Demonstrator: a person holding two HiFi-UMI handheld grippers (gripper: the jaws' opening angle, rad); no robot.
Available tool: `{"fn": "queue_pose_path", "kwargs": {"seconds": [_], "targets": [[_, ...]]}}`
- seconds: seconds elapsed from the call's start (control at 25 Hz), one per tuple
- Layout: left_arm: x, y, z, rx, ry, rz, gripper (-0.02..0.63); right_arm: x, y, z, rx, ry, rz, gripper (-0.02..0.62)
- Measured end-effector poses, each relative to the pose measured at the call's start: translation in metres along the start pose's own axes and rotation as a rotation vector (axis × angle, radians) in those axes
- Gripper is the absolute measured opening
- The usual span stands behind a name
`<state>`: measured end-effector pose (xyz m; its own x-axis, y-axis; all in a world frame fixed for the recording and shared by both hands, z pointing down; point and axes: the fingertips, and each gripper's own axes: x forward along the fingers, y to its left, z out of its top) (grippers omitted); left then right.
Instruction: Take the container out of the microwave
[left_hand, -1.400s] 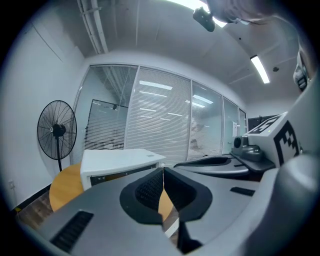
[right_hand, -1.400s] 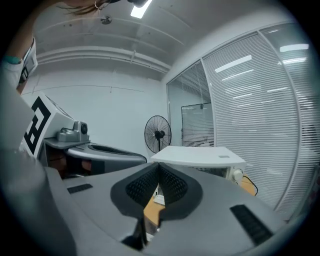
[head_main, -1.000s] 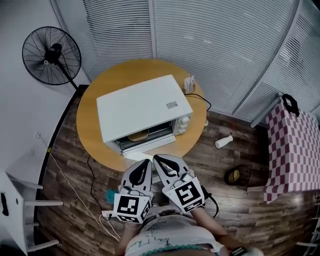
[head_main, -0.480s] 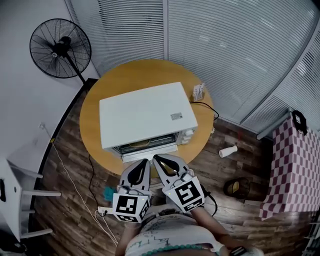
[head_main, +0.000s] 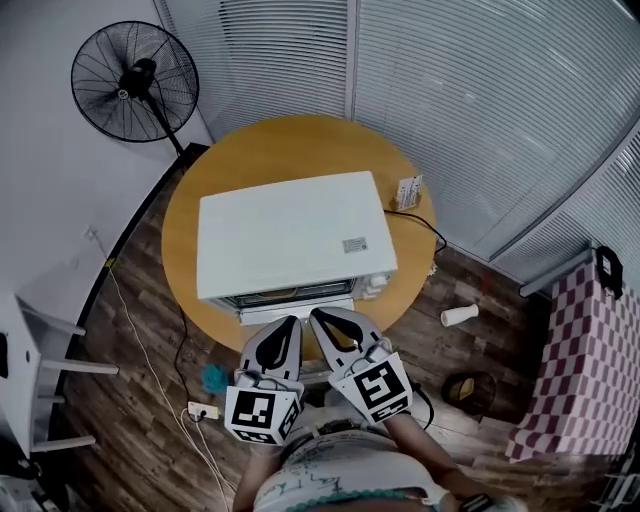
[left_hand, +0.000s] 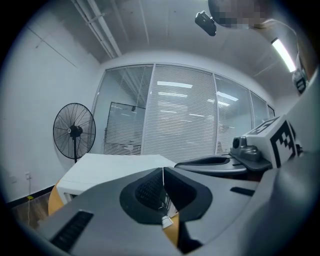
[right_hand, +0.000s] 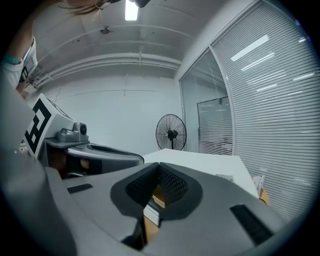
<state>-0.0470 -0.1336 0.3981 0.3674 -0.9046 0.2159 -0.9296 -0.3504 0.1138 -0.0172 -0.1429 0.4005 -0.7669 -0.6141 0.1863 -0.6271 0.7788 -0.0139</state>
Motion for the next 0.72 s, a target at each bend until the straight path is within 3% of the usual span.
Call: {"fn": "queue_pose_path", "kwargs": {"seconds": [0.4, 0.72], "targets": [[0.005, 0.015, -0.002, -0.008, 0.003, 0.001, 0.017, 0.02, 0.002, -0.001, -0.021, 0.009, 0.014, -0.005], [0.01, 0.048, 0.006, 0.024, 0.02, -0.077, 0.017, 0.044, 0.005, 0.009, 0.006, 0.011, -0.083, -0.006]]}}
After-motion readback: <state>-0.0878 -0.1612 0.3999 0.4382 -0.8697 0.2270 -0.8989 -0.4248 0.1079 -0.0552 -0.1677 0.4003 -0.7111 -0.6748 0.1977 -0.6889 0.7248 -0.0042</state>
